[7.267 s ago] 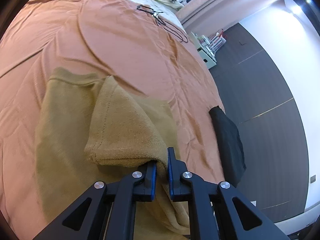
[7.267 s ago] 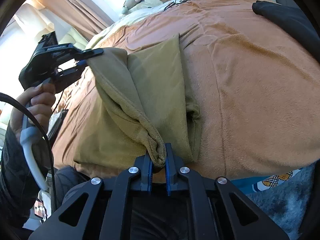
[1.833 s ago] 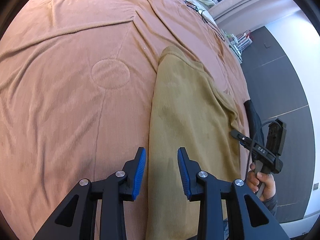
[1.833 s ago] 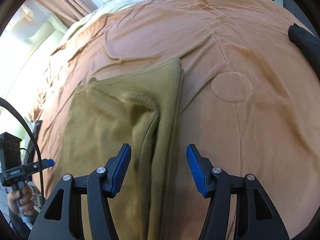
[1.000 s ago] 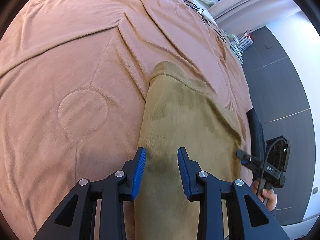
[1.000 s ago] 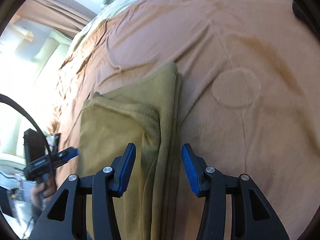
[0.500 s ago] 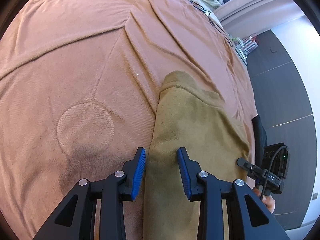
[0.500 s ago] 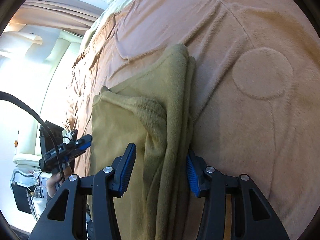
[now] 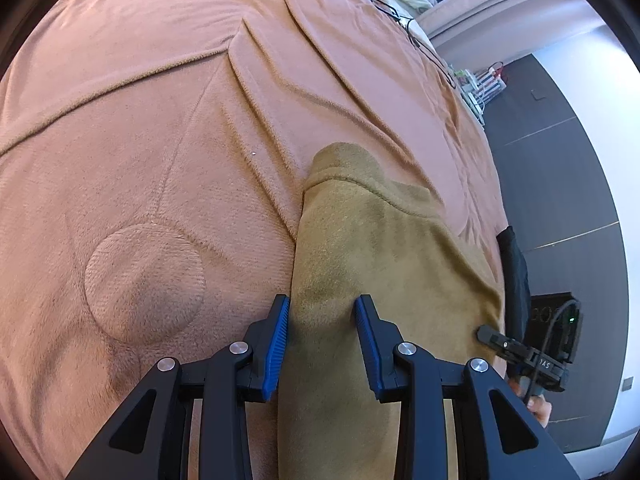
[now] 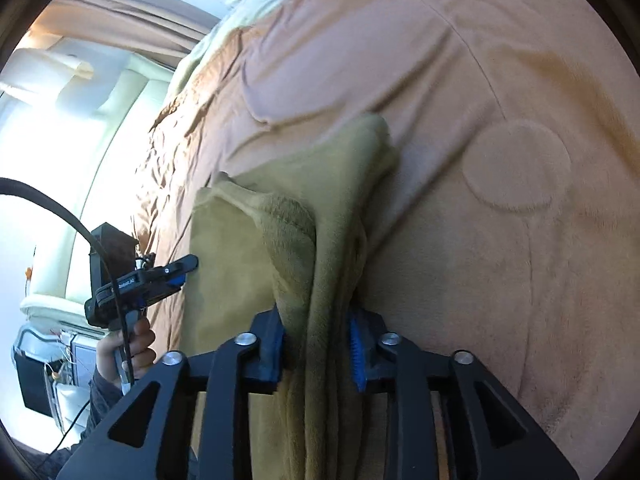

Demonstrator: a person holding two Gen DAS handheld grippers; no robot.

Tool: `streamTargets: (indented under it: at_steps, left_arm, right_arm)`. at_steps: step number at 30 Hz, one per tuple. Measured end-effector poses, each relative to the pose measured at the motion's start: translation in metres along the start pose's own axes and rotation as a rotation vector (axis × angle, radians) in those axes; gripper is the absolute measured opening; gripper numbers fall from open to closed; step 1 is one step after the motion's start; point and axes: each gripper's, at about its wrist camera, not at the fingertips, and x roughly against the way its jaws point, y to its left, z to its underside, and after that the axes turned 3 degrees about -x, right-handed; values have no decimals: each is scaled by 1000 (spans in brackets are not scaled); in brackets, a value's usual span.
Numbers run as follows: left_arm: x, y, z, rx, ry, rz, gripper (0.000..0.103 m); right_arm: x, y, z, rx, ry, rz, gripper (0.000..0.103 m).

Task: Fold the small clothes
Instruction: 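Close both tools on the end of the brown shirt strip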

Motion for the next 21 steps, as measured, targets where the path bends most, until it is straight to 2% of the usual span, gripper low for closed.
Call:
streamTargets:
  at_steps: [2, 11, 13, 15, 18, 21]
  left_arm:
    - [-1, 1, -1, 0, 1, 5, 35]
    - [-13, 1, -13, -15, -11, 47, 33]
    - [-14, -3, -13, -34, -12, 42, 26]
    - [-12, -7, -13, -51, -14, 49, 15]
    - [-2, -15, -14, -65, -30, 66, 11]
    - [7, -24, -15, -90, -44, 62, 10]
  right_arm:
    - [-2, -3, 1, -10, 4, -32, 47]
    - [-5, -13, -7, -5, 8, -72, 46]
    - [-6, -12, -8, 3, 3, -56, 39]
    - [-7, -11, -7, 3, -2, -26, 25]
    - [-2, 1, -4, 20, -18, -6, 17]
    - [4, 19, 0, 59, -42, 20, 15]
